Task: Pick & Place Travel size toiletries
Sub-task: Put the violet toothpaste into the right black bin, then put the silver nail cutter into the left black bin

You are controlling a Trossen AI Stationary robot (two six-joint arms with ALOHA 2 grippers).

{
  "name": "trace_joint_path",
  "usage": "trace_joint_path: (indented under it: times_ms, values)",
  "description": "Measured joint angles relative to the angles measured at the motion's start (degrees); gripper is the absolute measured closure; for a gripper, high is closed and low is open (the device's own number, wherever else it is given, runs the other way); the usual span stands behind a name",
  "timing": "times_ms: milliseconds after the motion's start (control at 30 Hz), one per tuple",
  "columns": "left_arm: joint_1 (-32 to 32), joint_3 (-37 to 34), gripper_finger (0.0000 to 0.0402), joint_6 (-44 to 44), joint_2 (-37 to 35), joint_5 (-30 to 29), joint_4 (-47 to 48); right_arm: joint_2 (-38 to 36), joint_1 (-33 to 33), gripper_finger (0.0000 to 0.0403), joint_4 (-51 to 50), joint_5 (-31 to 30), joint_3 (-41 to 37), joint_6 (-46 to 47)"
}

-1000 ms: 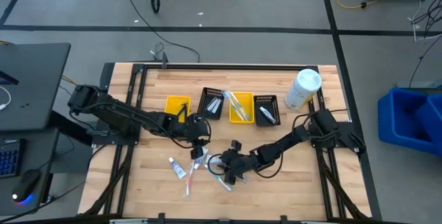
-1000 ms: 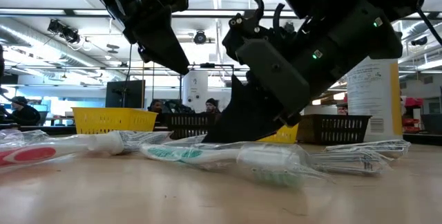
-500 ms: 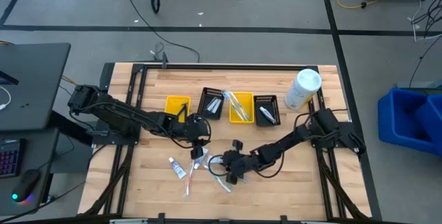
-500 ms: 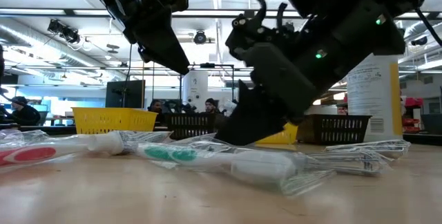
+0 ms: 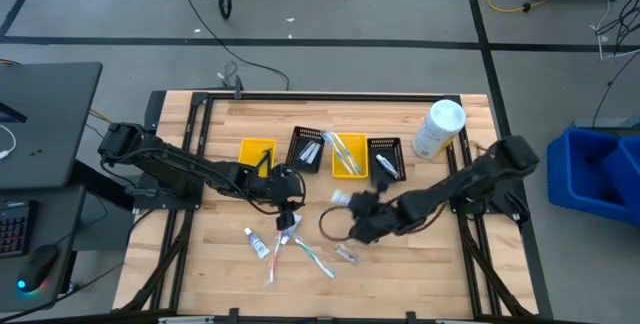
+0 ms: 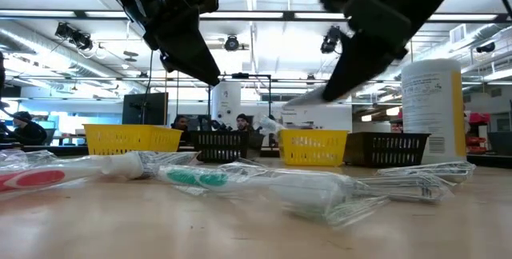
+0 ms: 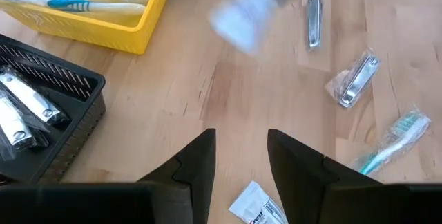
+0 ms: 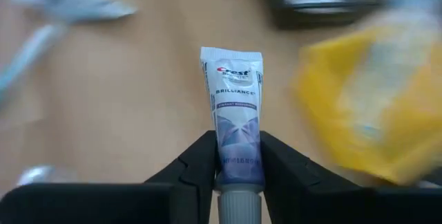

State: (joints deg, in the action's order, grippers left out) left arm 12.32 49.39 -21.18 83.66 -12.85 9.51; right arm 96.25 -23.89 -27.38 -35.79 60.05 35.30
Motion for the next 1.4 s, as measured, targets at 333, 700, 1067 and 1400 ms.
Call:
trace_joint_path:
  times_ms: [333,700,1067,1400]
  values:
    - [0.0,0.0,0.026,-2.2,0.0,-0.19,0.07,-11.58,2.36,0.0294,-28.75,-12.5,0.0,18.95]
    - [0.0,0.0,0.026,-2.19,0.0,-1.48,0.05,-11.87,11.51,0.0289,-30.77,-10.62,-10.56,31.33]
    - [-0.02,0.0,0.026,-2.17,0.0,-1.48,0.05,-11.85,20.82,0.0287,-10.76,-4.48,-21.74,16.45]
    - [-0.02,0.0,0.026,-2.17,0.0,-1.45,0.05,-11.93,24.62,0.0205,-3.13,-3.63,-21.94,10.72]
